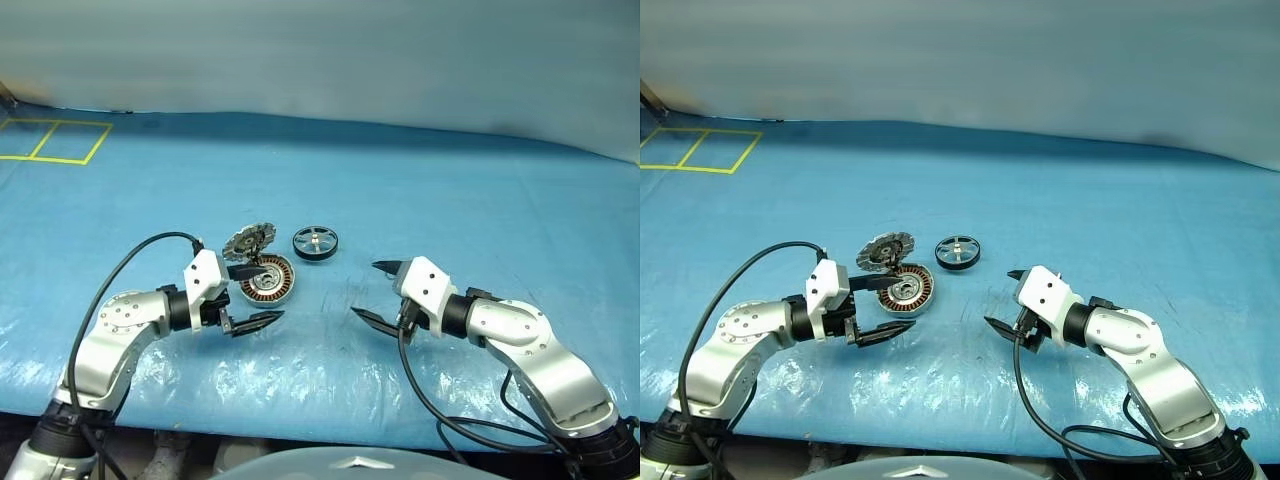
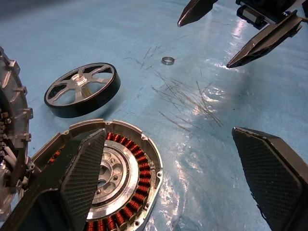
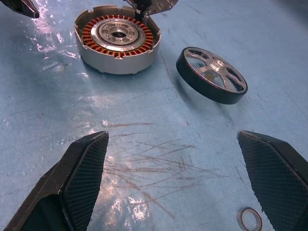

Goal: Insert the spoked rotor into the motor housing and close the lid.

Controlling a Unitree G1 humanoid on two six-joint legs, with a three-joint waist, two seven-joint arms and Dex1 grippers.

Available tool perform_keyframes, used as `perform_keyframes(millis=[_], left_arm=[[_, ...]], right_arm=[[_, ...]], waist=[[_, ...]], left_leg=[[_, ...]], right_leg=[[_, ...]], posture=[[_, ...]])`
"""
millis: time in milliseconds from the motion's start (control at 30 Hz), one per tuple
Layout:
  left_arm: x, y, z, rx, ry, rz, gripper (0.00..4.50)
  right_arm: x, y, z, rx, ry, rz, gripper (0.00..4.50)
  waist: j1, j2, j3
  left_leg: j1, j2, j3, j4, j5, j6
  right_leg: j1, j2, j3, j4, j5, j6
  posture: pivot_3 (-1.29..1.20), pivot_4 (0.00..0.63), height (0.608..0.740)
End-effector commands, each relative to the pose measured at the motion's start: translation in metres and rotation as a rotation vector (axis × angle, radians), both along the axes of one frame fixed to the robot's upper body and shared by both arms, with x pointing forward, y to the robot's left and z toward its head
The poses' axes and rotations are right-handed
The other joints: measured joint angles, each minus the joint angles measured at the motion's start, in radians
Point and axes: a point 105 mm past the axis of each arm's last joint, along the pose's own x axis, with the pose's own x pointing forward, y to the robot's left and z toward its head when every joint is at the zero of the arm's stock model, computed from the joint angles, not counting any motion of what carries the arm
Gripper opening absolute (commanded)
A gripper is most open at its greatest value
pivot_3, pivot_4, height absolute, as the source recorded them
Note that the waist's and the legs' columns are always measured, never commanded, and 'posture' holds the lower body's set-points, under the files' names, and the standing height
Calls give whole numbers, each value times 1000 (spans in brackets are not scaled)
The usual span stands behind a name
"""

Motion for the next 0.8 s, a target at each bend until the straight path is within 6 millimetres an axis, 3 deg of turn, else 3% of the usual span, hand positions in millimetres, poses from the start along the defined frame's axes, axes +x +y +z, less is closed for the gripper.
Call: perform_keyframes(millis=[33, 800], left_arm=[[1, 2, 9, 3, -26, -15, 4476], [7, 30, 16, 175, -30, -27, 4476]], right_arm=[[-2, 6, 8, 18, -41, 27, 4500], [1, 7, 0, -27, -66, -2, 4500]], waist=[[0, 0, 0], [0, 0, 0]], left_leg=[[0, 0, 0, 0, 0, 0], [0, 0, 0, 0, 0, 0]], right_leg=[[0, 0, 0, 0, 0, 0], [0, 0, 0, 0, 0, 0]], posture=[[0, 150, 740], [0, 150, 740]])
